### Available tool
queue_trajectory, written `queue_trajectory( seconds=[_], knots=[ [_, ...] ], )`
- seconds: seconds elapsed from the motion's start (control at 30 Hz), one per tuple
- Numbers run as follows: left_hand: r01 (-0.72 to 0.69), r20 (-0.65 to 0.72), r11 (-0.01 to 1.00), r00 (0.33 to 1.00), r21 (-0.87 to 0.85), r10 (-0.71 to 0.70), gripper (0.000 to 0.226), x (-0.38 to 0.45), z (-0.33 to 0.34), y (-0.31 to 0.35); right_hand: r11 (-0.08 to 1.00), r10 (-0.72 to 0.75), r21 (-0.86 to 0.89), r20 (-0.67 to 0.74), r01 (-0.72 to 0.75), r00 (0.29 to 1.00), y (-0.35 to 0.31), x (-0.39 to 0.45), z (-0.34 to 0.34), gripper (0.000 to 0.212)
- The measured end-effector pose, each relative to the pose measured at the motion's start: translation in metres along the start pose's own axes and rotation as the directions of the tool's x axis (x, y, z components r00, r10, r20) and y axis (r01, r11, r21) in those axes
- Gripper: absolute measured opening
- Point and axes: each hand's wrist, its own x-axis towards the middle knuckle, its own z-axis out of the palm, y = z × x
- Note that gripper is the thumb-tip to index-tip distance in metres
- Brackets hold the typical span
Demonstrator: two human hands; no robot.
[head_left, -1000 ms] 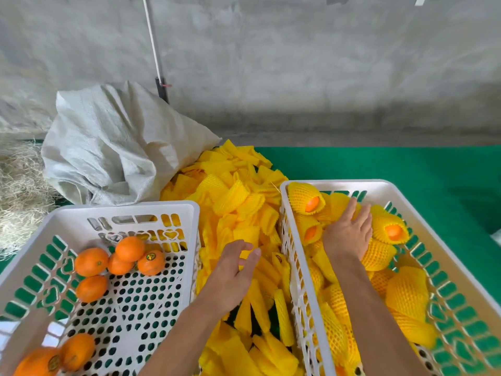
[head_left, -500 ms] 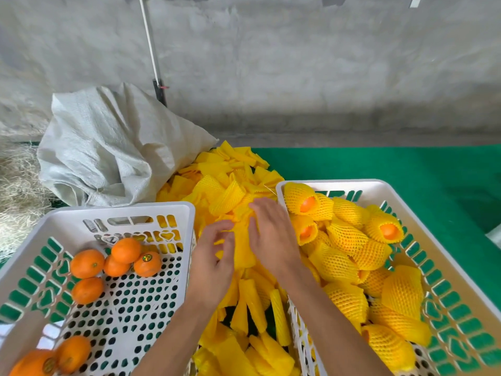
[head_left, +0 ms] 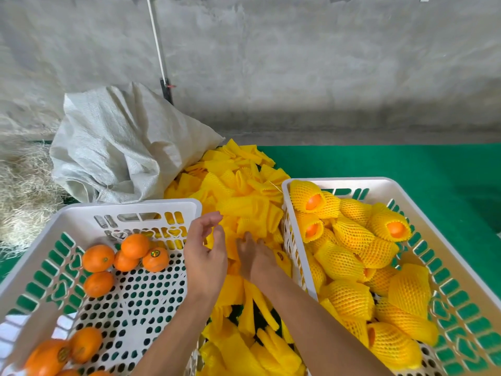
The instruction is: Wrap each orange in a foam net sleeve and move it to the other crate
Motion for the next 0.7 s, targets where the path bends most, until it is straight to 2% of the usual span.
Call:
queue_trajectory(
  seconds=[0.1, 0.2, 0.27, 0.33, 0.4, 0.47, 0.53, 0.6, 0.7],
  knots=[
    [-0.006, -0.056, 0.997, 0.998, -0.078, 0.001, 0.02, 0.001, -0.004, 0.007, 0.971, -0.018, 0.23, -0.22, 0.07, 0.975, 0.007, -0.002, -0.01, 0.036],
    [-0.037, -0.114, 0.994, 0.993, -0.104, 0.025, 0.017, 0.012, -0.017, 0.008, 0.892, -0.035, 0.408, -0.365, 0.194, 0.93, 0.011, -0.008, -0.021, 0.038],
    [-0.045, -0.128, 0.999, 0.991, 0.03, 0.049, 0.018, 0.024, -0.034, -0.002, 0.828, -0.017, 0.505, -0.412, 0.243, 0.911, 0.01, -0.012, -0.026, 0.042],
    [0.022, -0.103, 0.978, 0.995, 0.208, 0.0, 0.022, 0.037, -0.052, -0.023, 0.779, -0.004, 0.561, -0.445, 0.282, 0.895, 0.008, -0.013, -0.029, 0.042],
    [0.105, -0.033, 0.866, 0.994, 0.488, -0.102, 0.033, 0.048, -0.068, -0.051, 0.768, 0.0, 0.564, -0.474, 0.303, 0.88, 0.006, -0.013, -0.031, 0.039],
    [0.154, 0.003, 0.639, 0.971, 0.754, -0.237, 0.047, 0.053, -0.08, -0.077, 0.775, 0.003, 0.548, -0.502, 0.315, 0.865, 0.005, -0.011, -0.031, 0.035],
    [0.19, -0.034, 0.489, 0.95, 0.851, -0.31, 0.053, 0.055, -0.089, -0.095, 0.784, -0.004, 0.531, -0.514, 0.321, 0.858, 0.004, -0.008, -0.03, 0.03],
    [0.204, -0.067, 0.438, 0.949, 0.876, -0.309, 0.054, 0.062, -0.096, -0.107, 0.781, -0.012, 0.532, -0.512, 0.328, 0.859, 0.004, -0.005, -0.029, 0.026],
    [0.264, -0.118, 0.43, 0.934, 0.864, -0.338, 0.056, 0.082, -0.105, -0.113, 0.767, -0.003, 0.545, -0.526, 0.339, 0.85, 0.005, -0.002, -0.031, 0.024]
  ],
)
